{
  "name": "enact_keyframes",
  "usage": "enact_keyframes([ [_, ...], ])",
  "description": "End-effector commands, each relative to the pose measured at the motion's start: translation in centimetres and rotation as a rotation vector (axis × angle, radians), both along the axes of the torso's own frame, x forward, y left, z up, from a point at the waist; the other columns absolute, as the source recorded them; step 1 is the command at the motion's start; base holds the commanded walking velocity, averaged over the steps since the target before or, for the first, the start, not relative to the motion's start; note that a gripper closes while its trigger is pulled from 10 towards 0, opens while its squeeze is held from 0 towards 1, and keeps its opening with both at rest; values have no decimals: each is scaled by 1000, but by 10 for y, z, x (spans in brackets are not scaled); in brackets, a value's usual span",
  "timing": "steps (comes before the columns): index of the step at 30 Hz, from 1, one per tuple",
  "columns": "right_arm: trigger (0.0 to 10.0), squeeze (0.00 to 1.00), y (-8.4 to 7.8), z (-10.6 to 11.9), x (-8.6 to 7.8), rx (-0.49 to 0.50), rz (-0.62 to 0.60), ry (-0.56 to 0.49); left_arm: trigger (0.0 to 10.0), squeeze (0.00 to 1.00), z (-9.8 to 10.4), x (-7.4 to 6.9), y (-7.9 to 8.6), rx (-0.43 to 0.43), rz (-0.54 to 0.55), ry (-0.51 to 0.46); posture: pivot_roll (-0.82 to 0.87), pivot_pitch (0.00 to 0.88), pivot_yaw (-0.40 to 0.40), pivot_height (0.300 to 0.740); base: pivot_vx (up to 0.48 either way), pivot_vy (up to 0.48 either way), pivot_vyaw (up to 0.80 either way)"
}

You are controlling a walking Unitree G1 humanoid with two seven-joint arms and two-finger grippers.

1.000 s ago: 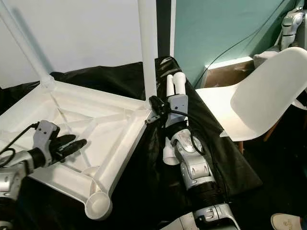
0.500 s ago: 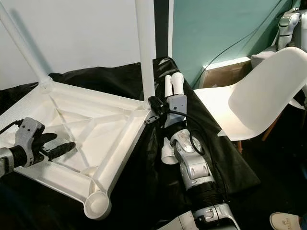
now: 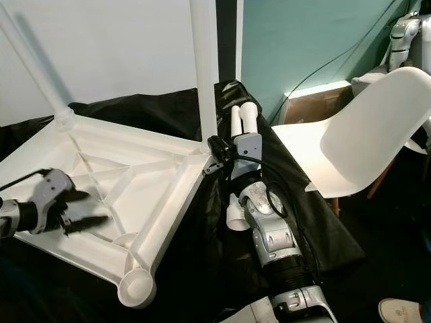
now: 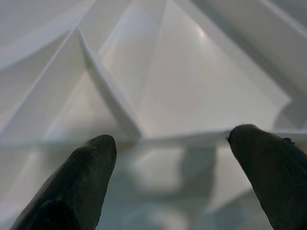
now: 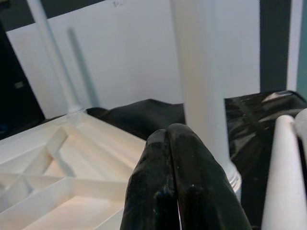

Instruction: Building children table

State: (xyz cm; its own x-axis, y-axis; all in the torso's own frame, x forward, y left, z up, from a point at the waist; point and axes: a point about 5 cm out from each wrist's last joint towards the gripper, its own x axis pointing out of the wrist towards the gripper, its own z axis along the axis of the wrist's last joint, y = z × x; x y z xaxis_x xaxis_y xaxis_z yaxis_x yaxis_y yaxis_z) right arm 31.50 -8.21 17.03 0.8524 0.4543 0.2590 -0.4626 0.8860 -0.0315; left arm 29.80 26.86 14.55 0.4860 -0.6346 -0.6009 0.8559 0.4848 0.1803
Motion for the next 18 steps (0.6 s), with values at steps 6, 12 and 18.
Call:
enact_keyframes([
  [6, 10000, 0, 11, -7, -7, -16, 96, 39, 10000, 0, 1, 12, -4, 98, 10, -84, -41, 0, 56, 740, 0, 0, 0],
  [12, 10000, 0, 16, -10, -11, -23, 128, 44, 10000, 0, 7, 24, -7, 175, -6, -134, -47, 0, 62, 740, 0, 0, 0],
  [18, 10000, 0, 14, -9, -9, -21, 121, 47, 10000, 0, 5, 28, -6, 293, -83, -137, -47, 0, 61, 740, 0, 0, 0],
])
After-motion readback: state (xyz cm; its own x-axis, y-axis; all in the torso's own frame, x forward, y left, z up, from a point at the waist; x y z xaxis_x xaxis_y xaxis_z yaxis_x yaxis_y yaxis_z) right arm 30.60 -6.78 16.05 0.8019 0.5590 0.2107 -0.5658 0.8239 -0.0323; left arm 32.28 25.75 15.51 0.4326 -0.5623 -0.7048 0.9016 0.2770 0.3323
